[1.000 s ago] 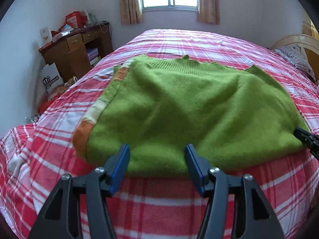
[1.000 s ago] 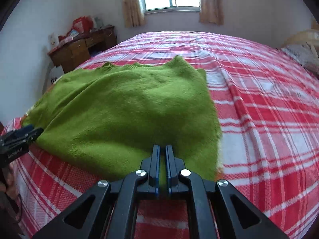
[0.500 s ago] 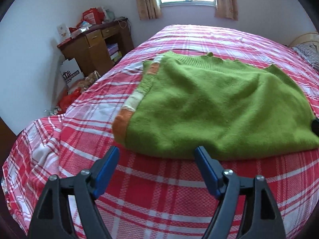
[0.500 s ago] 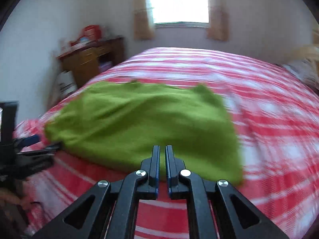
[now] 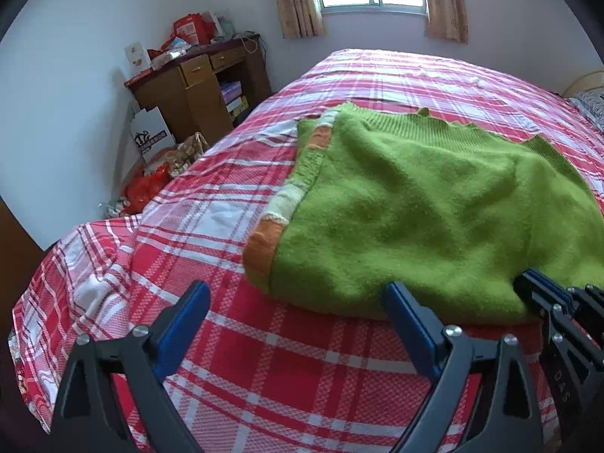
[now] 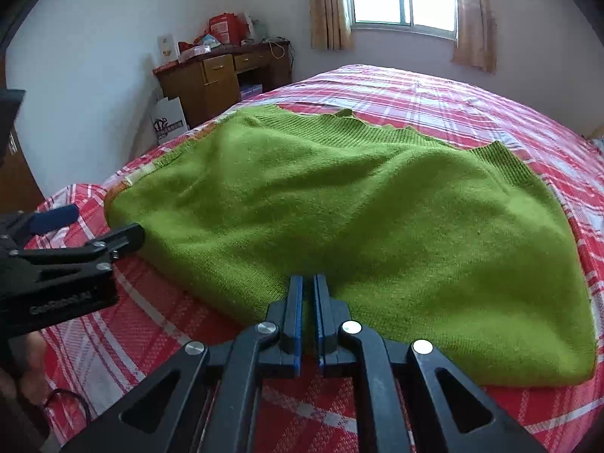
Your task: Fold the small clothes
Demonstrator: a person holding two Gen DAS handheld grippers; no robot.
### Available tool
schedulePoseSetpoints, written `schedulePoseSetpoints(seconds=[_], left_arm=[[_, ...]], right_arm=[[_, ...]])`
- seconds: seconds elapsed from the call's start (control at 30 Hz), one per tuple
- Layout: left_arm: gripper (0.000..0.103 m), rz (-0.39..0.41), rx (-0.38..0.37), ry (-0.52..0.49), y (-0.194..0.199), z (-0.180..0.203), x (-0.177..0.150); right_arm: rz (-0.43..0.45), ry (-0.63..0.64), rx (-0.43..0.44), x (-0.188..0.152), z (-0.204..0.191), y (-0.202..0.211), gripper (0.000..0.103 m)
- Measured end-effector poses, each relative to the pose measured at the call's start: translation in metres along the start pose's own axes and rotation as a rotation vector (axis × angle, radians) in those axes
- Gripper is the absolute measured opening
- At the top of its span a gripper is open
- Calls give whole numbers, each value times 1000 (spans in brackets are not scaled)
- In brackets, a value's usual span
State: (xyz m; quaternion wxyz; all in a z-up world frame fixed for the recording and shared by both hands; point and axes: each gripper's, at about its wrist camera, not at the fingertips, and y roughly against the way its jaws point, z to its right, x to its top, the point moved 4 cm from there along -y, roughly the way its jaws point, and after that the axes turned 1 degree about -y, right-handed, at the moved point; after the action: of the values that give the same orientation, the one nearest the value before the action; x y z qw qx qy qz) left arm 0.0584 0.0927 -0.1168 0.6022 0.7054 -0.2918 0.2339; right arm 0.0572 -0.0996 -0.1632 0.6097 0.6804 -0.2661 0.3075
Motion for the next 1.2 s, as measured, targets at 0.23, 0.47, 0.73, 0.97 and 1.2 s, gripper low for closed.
schedulePoseSetpoints(seconds=[0.23,0.47,0.73,0.97,1.2], left_arm=[[96,-6,16,-10,-2,2,1],[96,-36,-292,242,-4,-10,-5],[96,-21,-579,578,-27,-19,-5],[51,21,-597,677,-58,-16,14],[29,28,-584,637,-61,-26,4]], right_arm=[[14,7,-7,-3,-3,3,5],[24,-11,12,-5,0,11,5],[28,-25,33,-5,3,12,5],[29,-35,47,-4,5,11,5],[-14,-23,40,2,2,10,5]])
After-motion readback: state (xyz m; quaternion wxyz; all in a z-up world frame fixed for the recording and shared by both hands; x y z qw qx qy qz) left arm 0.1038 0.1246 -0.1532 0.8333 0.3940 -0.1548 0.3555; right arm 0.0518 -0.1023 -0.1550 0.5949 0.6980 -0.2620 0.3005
